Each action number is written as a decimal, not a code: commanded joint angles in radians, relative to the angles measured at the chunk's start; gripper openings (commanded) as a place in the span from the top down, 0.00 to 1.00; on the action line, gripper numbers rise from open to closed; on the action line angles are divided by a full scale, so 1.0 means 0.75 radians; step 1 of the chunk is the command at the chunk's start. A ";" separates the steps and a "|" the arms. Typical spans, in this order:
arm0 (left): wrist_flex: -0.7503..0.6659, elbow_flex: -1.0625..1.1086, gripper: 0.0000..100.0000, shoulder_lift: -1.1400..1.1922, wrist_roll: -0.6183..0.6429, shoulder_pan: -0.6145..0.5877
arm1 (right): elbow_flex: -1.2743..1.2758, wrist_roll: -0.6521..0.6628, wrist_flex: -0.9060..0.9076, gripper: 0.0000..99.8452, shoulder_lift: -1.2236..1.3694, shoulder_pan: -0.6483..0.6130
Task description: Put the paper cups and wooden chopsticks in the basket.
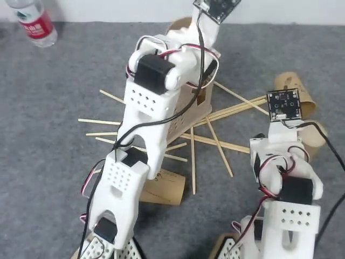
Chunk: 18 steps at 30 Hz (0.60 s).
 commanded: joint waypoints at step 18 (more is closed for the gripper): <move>0.047 0.686 0.74 -0.781 0.078 -0.374 | -0.010 -0.023 -0.021 0.85 0.009 0.021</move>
